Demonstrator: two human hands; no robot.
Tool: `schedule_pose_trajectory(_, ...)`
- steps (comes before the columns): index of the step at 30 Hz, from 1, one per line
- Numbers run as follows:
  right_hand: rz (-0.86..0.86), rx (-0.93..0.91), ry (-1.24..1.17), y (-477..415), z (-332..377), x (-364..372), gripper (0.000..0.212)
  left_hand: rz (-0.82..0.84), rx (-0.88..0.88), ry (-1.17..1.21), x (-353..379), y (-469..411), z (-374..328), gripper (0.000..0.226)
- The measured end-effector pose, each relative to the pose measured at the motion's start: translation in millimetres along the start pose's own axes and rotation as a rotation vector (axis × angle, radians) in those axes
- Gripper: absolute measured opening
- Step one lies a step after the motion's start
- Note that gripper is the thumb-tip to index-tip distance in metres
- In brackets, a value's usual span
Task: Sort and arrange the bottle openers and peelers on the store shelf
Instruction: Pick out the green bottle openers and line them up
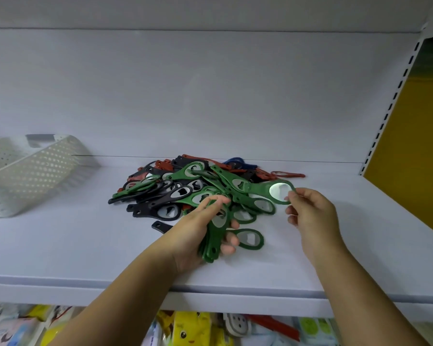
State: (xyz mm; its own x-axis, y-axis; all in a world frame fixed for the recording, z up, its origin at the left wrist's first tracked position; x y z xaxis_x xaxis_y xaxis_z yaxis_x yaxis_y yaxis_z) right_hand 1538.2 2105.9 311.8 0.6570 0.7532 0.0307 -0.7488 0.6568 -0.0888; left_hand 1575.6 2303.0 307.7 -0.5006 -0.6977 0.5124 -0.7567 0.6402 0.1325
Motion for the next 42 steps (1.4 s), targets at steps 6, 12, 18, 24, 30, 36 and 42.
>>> schedule_pose_trajectory(6, 0.424, -0.109, 0.055, 27, 15, 35, 0.019, 0.102, 0.000, -0.115, 5, 3, 3, 0.028)
schedule_pose_trajectory(12, 0.608, -0.065, 0.071, 38, 13, 49, 0.025, 0.153, 0.088, -0.319, 8, 4, 2, 0.036)
schedule_pose_trajectory(18, 0.287, -0.168, 0.257, 21, 12, 29, 0.016, 0.155, 0.087, -0.201, 3, 1, 1, 0.035)
schedule_pose_trajectory(24, 0.400, -0.202, 0.428, 13, 23, -13, 0.016, 0.177, 0.170, -0.202, 30, -4, -9, 0.029)
schedule_pose_trajectory(30, 0.465, -0.142, 0.426, 12, 6, -42, 0.013, 0.155, 0.410, -0.577, 95, -59, -1, 0.014)
schedule_pose_trajectory(36, 0.464, -0.116, 0.373, -4, 4, -42, 0.034, 0.171, 0.512, -0.705, 126, -103, 10, 0.010)
schedule_pose_trajectory(42, 0.405, -0.109, 0.422, -18, -12, -46, 0.037, 0.296, 0.492, -0.697, 124, -103, 22, 0.012)
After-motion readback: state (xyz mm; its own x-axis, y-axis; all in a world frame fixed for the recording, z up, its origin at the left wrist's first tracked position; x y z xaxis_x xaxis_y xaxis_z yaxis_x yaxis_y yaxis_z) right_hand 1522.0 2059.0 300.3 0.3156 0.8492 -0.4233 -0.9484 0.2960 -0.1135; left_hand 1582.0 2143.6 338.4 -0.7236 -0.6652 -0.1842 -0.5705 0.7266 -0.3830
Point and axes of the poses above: each hand's wrist, its own y-axis away from the middle knuckle, its own x-axis out of the palm, z = x × y, the point moved 6 cm from there along -y, towards the middle knuckle, and after that the axes turned 5 degrees about y, right-handed, at the moved point
